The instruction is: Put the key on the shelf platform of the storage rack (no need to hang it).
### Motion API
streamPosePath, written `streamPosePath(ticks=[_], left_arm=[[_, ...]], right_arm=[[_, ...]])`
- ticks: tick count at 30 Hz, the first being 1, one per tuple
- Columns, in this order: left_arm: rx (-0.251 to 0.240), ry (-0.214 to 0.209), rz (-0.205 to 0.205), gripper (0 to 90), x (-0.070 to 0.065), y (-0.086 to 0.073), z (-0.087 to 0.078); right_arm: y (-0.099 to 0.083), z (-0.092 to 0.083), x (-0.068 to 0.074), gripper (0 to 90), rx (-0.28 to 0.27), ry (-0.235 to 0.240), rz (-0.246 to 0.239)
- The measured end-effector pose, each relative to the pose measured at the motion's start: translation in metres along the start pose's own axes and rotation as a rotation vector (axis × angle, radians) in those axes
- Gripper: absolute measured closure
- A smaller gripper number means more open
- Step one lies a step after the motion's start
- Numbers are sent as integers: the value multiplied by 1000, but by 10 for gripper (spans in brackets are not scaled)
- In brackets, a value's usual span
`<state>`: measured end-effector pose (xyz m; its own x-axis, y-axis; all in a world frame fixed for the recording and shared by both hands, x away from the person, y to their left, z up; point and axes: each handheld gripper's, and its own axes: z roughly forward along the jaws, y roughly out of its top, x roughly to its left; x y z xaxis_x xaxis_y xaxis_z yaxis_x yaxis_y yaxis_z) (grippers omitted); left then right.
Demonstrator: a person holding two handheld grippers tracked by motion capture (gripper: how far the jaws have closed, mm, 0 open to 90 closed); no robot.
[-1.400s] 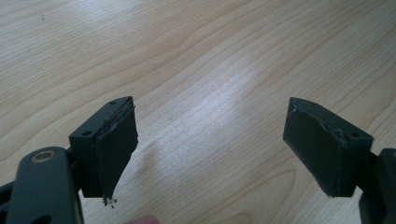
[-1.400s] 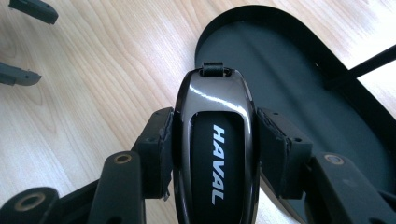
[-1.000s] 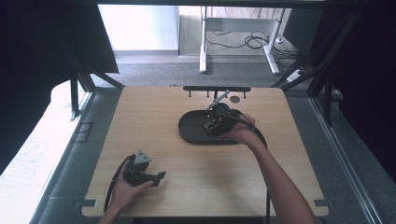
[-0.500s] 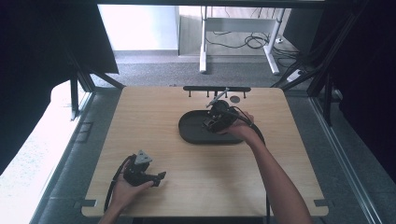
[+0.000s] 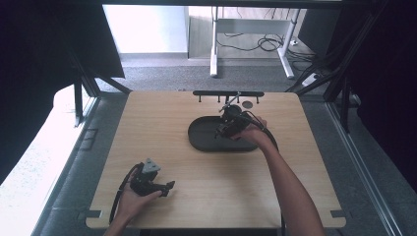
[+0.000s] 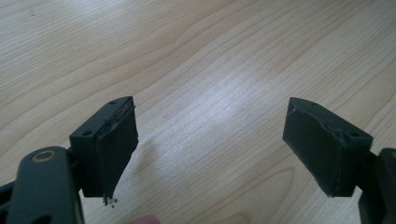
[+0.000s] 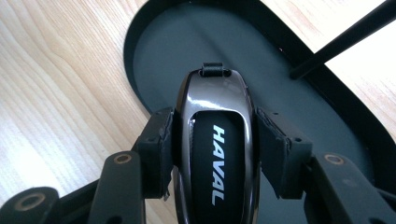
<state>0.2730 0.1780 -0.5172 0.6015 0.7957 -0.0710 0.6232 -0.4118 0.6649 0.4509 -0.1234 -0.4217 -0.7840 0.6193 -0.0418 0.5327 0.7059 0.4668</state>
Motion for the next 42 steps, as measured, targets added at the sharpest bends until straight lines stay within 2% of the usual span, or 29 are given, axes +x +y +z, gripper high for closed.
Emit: streamPosePath(ticks=[14,17,21,31,36,42], left_arm=[[1,0,-6,181,0,0,1],[7,0,-4,180,0,-1,1],[12,-1,-1,180,-1,0,3],[13,1,-2,180,0,-1,3],[14,0,3,180,0,-1,3],[18,0,2,180,0,-1,4]], right_arm=[[-2,24,-10,494,24,-3,6],[-5,34,-12,493,42,5,11],[-5,37,-14,493,32,8,16],[-9,44,-21,493,55,-29,15],[-11,46,-25,493,55,-27,19],[-16,51,-32,492,83,-44,11]])
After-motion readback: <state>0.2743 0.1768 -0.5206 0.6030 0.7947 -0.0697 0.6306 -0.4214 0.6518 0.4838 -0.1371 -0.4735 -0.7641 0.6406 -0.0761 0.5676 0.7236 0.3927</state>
